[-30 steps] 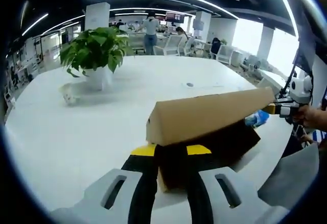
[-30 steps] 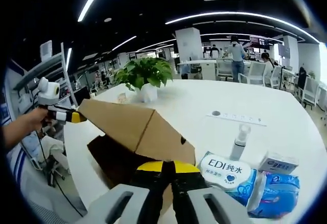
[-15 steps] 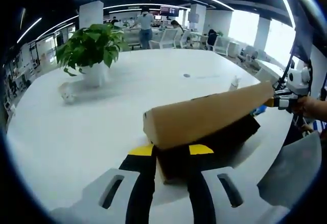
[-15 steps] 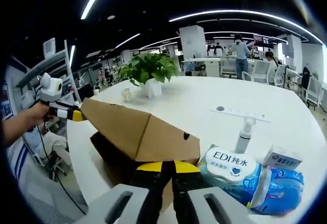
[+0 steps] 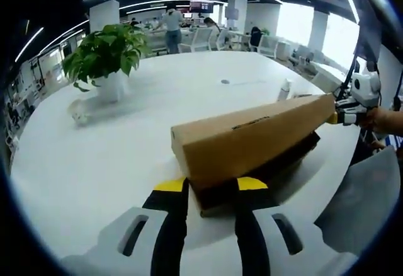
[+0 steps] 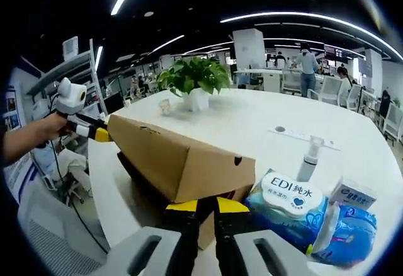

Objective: Operate the shoe box by opening the lid, removing the specified soft item, and placing it in the target area until the item is outside and the box remains undamaged.

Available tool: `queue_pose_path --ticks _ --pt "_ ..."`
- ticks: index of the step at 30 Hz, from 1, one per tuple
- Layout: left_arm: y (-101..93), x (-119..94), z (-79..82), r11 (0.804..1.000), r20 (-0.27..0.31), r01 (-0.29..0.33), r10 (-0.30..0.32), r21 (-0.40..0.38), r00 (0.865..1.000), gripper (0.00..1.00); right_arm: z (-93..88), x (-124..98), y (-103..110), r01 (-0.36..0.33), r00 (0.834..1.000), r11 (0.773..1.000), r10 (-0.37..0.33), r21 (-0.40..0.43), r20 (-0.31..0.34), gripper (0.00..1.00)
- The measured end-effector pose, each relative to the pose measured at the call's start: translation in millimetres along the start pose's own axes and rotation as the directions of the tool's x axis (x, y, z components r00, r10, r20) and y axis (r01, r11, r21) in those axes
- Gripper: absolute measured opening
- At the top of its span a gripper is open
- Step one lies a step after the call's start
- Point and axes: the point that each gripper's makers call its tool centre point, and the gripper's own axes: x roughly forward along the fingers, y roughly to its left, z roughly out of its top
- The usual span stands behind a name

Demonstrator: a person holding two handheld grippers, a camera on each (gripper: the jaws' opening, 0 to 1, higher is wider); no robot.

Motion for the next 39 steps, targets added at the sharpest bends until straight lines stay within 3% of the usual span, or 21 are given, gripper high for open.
queue_pose_path --ticks 10,15,20,39 --pt "-5.0 -0.3 -9.9 1.0 -0.015 0.015 -0.015 0.027 1.0 0.31 -10.1 -1.1 13.1 -0.048 0.999 0.993 0.046 -0.111 -0.016 0.05" --pt "-7.6 1.8 -18.8 0.999 -0.033 0.022 -0.021 0.037 0.999 0.32 -16.6 -1.0 17.8 -0.065 0.998 0.99 0.062 -0.125 -0.028 0.07" --pt "-7.7 4.3 -26.6 0.999 -0.056 0.024 -0.021 0.041 0.998 0.32 -21.9 -1.2 21.2 -0.073 0.997 0.983 0.066 -0.17 -0.042 0.13" --pt "-10.6 15.0 -48.8 0.998 -0.12 0.04 -0.034 0.049 0.992 0.35 -44.7 1.4 22.4 -0.086 0.993 0.978 0.069 -0.192 -0.093 0.18"
